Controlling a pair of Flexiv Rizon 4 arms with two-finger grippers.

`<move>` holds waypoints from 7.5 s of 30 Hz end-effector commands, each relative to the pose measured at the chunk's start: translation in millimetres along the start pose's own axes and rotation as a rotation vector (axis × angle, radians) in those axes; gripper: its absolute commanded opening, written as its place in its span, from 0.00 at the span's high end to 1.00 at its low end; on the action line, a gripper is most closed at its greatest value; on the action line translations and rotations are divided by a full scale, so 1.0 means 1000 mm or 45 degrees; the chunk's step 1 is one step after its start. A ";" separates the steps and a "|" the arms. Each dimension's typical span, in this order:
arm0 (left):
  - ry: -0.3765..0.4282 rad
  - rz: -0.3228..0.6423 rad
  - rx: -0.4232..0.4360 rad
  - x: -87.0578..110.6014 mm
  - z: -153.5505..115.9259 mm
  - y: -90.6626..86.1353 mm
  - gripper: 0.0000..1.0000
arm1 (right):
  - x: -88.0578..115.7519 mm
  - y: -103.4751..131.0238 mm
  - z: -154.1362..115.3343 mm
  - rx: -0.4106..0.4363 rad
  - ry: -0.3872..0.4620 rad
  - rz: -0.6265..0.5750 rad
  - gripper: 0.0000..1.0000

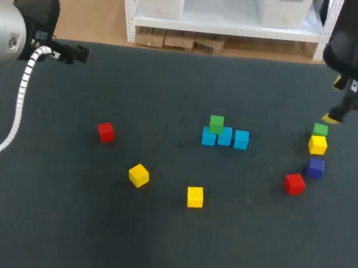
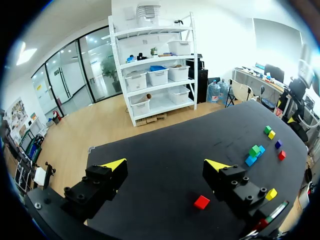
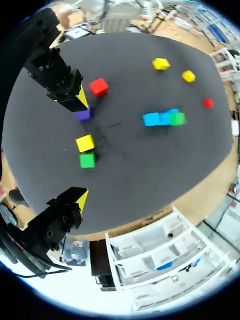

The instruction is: Place the blue cubes, place green cubes on the blue cubes, place the yellow cubes on the green cubes, then place the red cubes on the yellow cubes, and place purple cube on the red cubes.

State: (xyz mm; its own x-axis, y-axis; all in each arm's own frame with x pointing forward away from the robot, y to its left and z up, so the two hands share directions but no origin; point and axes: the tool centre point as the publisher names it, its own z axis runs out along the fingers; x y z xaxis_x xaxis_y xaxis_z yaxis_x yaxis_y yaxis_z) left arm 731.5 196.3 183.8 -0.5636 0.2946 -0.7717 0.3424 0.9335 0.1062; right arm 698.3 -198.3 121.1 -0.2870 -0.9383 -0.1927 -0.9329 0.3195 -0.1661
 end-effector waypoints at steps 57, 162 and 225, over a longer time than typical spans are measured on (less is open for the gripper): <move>-0.001 0.001 0.009 0.000 0.001 0.001 0.00 | 0.031 -0.040 0.110 -0.124 0.160 0.000 0.03; -0.001 0.001 0.009 0.000 0.001 0.001 0.00 | 0.007 -0.038 0.090 -0.191 0.146 -0.121 1.00; -0.001 0.001 0.009 0.000 0.001 0.001 0.00 | -0.147 0.058 0.082 -0.198 0.176 -0.167 1.00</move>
State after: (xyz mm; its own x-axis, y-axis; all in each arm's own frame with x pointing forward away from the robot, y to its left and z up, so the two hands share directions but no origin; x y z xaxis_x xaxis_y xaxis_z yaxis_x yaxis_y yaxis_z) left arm 731.4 196.3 183.8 -0.5636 0.2945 -0.7718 0.3425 0.9335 0.1061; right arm 701.6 -35.6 64.8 -0.1788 -0.9827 -0.0487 -0.9831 0.1804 -0.0306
